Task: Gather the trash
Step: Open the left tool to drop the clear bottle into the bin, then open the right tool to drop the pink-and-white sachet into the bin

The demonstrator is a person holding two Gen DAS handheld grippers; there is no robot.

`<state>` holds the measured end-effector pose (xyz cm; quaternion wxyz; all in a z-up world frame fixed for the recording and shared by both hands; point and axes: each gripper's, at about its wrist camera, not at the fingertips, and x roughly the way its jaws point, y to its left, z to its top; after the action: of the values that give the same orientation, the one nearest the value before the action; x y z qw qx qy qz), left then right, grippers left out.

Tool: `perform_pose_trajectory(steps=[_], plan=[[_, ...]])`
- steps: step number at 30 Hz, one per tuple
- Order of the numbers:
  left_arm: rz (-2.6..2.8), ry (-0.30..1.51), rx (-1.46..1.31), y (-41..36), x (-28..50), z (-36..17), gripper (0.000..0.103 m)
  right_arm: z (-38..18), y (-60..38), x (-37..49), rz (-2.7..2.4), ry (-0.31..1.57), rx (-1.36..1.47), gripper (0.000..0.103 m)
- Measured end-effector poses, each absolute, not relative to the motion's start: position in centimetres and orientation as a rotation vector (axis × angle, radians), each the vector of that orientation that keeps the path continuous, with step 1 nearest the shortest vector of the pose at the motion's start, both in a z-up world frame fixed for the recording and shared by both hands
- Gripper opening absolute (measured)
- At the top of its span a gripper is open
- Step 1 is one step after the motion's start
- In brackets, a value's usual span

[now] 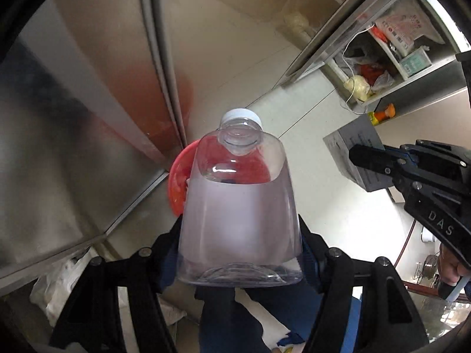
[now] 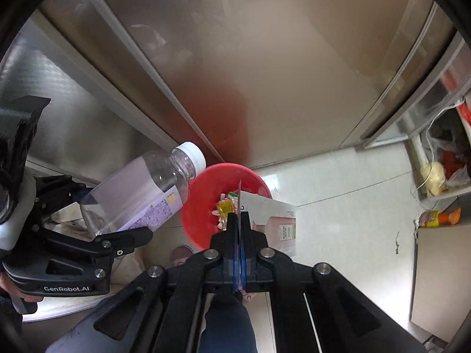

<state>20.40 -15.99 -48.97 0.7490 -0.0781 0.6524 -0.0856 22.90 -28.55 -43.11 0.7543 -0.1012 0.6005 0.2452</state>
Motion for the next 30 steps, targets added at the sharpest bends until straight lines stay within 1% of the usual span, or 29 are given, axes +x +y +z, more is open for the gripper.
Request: perform_pose_trajectory(steps=[6,8,12,14,19,23,30], plan=[[-0.203,1.469,-0.146,-16.9,21.6,-51.1,0.068,-44.9,-29.5,23.4,0.524,1.349,-0.234,0.001],[-0.199,1.466,-0.153,-16.4,21.3,-51.0,0.082,-44.5,-29.5,23.2,0.516,1.347,-0.239,0.001],[-0.213,1.445,-0.167,-15.6,20.7,-50.0,0.083,-43.1,-29.6,23.0,0.516,1.352,-0.229,0.001],[-0.206,1.442,-0.165,-15.7,21.0,-49.8,0.085,-42.4,-29.6,23.0,0.515,1.353,-0.226,0.001],[-0.172,1.436,-0.166,-15.0,20.7,-48.9,0.086,-41.4,-28.8,22.4,0.523,1.355,-0.248,0.001],[-0.135,1.442,-0.181,-14.1,20.2,-48.5,0.086,-41.4,-28.0,22.4,0.555,1.354,-0.267,0.001],[-0.035,1.454,-0.179,-11.9,18.9,-49.6,0.086,-44.3,-25.6,23.1,0.624,1.38,-0.295,0.001]])
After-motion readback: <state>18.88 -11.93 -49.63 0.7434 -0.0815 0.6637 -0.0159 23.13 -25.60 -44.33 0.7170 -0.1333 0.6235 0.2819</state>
